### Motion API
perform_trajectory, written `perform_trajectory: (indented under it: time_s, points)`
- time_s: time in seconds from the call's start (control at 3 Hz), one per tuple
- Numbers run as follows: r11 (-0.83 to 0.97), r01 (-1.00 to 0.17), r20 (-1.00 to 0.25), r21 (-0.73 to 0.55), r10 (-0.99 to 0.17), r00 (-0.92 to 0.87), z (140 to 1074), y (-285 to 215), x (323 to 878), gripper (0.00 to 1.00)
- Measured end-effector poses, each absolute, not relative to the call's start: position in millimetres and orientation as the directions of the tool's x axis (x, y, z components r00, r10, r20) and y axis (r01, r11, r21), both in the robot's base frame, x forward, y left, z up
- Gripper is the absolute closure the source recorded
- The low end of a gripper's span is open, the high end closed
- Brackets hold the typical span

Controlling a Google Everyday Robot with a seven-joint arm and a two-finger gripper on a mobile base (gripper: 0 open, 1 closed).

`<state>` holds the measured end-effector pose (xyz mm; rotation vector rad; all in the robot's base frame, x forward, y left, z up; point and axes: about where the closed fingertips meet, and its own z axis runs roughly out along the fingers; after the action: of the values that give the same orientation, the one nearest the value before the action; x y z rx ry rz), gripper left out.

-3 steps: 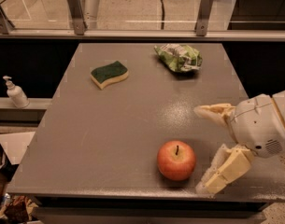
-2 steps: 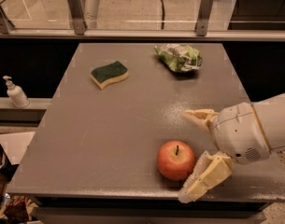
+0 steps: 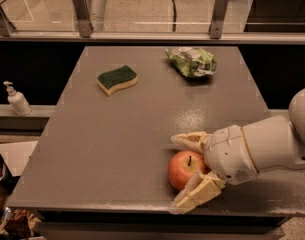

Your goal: Move apple near green jalapeno chip bag

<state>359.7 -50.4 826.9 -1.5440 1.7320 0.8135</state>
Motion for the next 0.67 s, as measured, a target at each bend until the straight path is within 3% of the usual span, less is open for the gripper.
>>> perform_trajectory:
  time_s: [0.67]
  points:
    - [0.106,-0.994,-0.816,0.019,-0.573,-0.076,823.7,-52.6,365.3,0.64]
